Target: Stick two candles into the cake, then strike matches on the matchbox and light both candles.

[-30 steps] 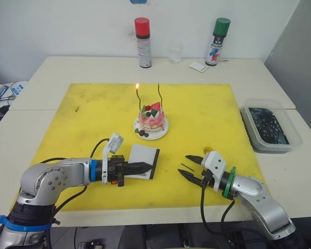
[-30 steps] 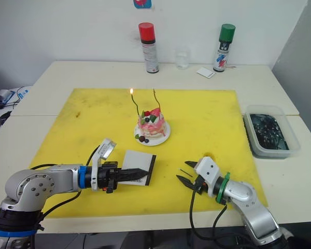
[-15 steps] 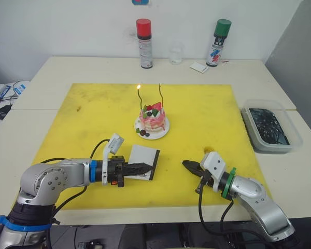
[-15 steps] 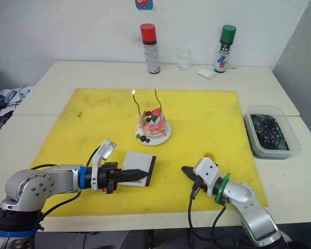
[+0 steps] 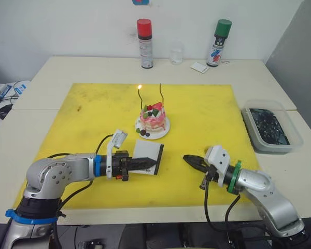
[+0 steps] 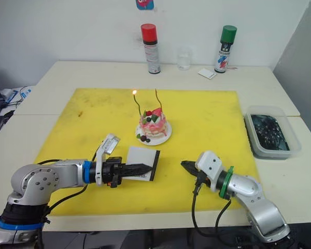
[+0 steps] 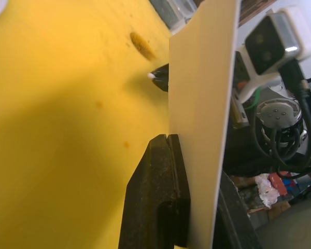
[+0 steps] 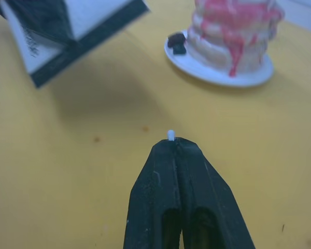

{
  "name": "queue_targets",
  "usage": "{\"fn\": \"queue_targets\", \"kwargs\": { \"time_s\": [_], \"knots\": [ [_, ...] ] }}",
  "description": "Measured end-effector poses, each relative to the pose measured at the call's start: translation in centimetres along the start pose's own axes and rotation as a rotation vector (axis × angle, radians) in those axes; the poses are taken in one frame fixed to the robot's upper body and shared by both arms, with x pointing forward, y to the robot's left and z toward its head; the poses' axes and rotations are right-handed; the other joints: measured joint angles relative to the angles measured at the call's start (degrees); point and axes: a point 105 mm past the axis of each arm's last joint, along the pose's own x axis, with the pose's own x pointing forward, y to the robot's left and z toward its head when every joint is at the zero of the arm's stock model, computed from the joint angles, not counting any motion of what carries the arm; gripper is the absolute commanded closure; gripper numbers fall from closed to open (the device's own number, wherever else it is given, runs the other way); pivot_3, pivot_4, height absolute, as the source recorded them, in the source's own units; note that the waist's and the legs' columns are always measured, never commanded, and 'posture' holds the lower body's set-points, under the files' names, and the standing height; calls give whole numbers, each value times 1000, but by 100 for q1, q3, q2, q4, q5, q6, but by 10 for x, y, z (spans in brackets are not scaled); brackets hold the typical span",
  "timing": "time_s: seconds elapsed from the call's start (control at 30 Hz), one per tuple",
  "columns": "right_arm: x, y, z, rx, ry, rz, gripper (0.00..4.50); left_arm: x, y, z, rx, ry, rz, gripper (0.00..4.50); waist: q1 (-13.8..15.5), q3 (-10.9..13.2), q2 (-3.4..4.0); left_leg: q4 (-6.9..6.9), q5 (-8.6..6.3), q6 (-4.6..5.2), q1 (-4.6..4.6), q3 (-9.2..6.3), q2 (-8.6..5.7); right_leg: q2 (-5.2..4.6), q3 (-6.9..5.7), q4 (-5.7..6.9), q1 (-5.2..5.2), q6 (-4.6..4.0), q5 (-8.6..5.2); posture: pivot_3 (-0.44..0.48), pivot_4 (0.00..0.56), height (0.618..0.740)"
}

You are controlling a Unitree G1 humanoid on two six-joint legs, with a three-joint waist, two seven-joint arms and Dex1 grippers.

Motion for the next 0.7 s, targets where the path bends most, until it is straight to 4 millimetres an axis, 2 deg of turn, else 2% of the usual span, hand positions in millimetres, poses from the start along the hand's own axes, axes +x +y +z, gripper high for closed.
{"fn": "queue_targets", "kwargs": {
  "time_s": [0.1, 0.17, 0.33, 0.5, 0.7],
  "knots": [
    [-5, 3, 38, -137, -28, 106, 4474, 8, -3, 17, 32, -12, -32, 4500, 3, -1, -2, 0, 0, 0, 0, -2, 0, 1, -1, -2, 2, 0, 0, 0, 150, 740],
    [-8, 6, 46, -195, -6, 160, 4474, 12, -4, 21, 40, -9, -46, 4500, 3, -2, -2, -2, 0, 0, -1, -3, -1, 1, -2, -5, 3, -1, -1, 0, 150, 740],
    [-1, 7, 51, -308, 61, 217, 4474, 21, -10, 30, 53, -5, -103, 4500, -7, -1, -3, -3, 0, 1, -3, -4, -1, 1, -3, -5, -1, -2, -1, 0, 150, 740],
    [9, 0, 44, -344, 110, 208, 4474, 23, -11, 28, 49, 9, -123, 4500, -4, -1, -3, -2, 0, 0, -4, -2, -3, 0, -1, -5, 0, -2, -1, 0, 150, 740],
    [11, -2, 41, -366, 120, 206, 4474, 22, -11, 28, 49, 15, -126, 4500, -3, -1, -3, -2, 0, 0, -4, -3, -2, 0, -3, -4, -1, -2, -1, 0, 150, 740]
  ]
}}
